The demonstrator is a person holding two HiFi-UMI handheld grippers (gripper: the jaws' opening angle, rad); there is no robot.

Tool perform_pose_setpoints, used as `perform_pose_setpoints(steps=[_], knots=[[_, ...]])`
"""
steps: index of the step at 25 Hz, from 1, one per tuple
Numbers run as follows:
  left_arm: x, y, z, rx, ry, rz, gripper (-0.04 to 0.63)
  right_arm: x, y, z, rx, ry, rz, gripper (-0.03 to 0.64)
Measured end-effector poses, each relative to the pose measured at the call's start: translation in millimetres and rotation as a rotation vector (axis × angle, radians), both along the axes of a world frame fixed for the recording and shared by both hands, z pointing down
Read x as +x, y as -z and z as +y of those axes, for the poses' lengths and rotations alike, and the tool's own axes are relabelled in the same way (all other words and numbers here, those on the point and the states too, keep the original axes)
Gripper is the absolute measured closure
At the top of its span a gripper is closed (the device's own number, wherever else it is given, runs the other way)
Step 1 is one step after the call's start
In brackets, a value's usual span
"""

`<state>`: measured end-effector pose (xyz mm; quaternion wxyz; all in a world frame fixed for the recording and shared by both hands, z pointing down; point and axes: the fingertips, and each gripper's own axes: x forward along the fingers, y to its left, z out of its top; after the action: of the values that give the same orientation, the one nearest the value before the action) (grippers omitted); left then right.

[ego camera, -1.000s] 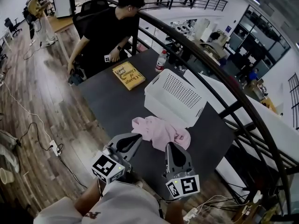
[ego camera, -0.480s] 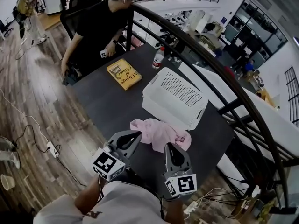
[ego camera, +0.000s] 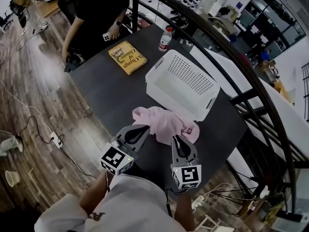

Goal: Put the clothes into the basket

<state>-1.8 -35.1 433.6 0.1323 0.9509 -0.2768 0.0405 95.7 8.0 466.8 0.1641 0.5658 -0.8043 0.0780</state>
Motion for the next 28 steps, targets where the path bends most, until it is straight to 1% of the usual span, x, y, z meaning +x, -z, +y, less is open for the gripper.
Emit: perform_pose_setpoints(steps=[3,5,8,11,13,14,18,22,24,28], knots=[[4,-20,-1,-0.024,0.0,-0.025,0.591,5,-19,-5,-0.05,0.005,-0.021,0.581],[5,-33,-1,-0.043,0.0,-0.04,0.591,7,-34,-9,-0.083,0.016,0.004,0.568],[7,-53,-1,-0.075,-0.003,-0.062,0.591,8,-63,-15,-0.151,0.039,0.053,0.508],[10,-68,-1,-0.105,-0.008,-0.078,0.591,8,-88,-22,-0.219,0.054,0.053,0.459],[13,-75,-1,-0.121,-0.014,-0.086,0.591,8,-100,-26,-0.25,0.06,0.054,0.418],[14,-79,-1,-0.129,-0.015,-0.089,0.591,7,-106,-29,-0.262,0.062,0.062,0.408],[15,-87,-4,-0.149,-0.015,-0.097,0.591,3,-134,-37,-0.323,0.083,0.131,0.341],[15,-89,-5,-0.16,-0.019,-0.099,0.591,4,-158,-46,-0.368,0.074,0.167,0.281],[14,-91,-5,-0.165,-0.016,-0.103,0.591,5,-164,-49,-0.387,0.073,0.204,0.252],[12,-94,-6,-0.171,-0.011,-0.109,0.591,6,-177,-55,-0.396,0.081,0.254,0.2]])
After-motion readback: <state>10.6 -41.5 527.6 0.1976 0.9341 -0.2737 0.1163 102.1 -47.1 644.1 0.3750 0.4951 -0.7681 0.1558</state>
